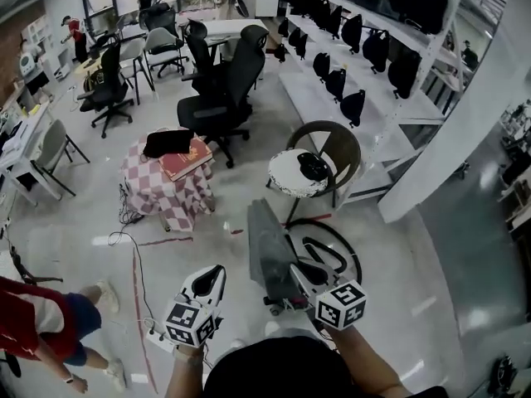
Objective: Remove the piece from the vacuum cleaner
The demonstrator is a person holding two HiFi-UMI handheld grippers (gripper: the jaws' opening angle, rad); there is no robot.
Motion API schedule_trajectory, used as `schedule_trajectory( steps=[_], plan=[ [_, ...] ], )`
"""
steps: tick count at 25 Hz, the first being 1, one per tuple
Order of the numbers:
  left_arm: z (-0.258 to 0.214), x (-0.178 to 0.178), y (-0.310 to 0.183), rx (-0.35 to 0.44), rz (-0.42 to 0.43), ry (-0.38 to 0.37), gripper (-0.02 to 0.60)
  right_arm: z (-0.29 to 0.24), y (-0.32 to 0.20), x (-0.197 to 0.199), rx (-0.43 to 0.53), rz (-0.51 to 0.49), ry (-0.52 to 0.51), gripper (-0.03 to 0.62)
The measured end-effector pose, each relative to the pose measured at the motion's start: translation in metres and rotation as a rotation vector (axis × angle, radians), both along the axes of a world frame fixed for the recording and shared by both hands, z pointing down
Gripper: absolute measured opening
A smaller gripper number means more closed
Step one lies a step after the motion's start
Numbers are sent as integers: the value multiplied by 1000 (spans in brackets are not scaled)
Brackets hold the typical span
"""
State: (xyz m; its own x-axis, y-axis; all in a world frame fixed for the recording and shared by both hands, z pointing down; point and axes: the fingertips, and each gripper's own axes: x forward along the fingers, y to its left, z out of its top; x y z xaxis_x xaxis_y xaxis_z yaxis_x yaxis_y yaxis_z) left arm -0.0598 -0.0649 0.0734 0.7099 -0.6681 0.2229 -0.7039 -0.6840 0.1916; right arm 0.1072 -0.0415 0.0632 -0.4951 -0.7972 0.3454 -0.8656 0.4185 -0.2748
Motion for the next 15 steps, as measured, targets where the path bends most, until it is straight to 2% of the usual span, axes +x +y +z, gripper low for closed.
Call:
schedule_trajectory(
  steps=[6, 15],
  plan=[
    [-23, -3, 2, 50, 6, 16, 20, -18, -2, 2, 44, 10, -26, 51],
    [-23, -7, -1, 54, 7, 10, 20, -20, -1, -4, 61, 2, -35, 51]
  ],
)
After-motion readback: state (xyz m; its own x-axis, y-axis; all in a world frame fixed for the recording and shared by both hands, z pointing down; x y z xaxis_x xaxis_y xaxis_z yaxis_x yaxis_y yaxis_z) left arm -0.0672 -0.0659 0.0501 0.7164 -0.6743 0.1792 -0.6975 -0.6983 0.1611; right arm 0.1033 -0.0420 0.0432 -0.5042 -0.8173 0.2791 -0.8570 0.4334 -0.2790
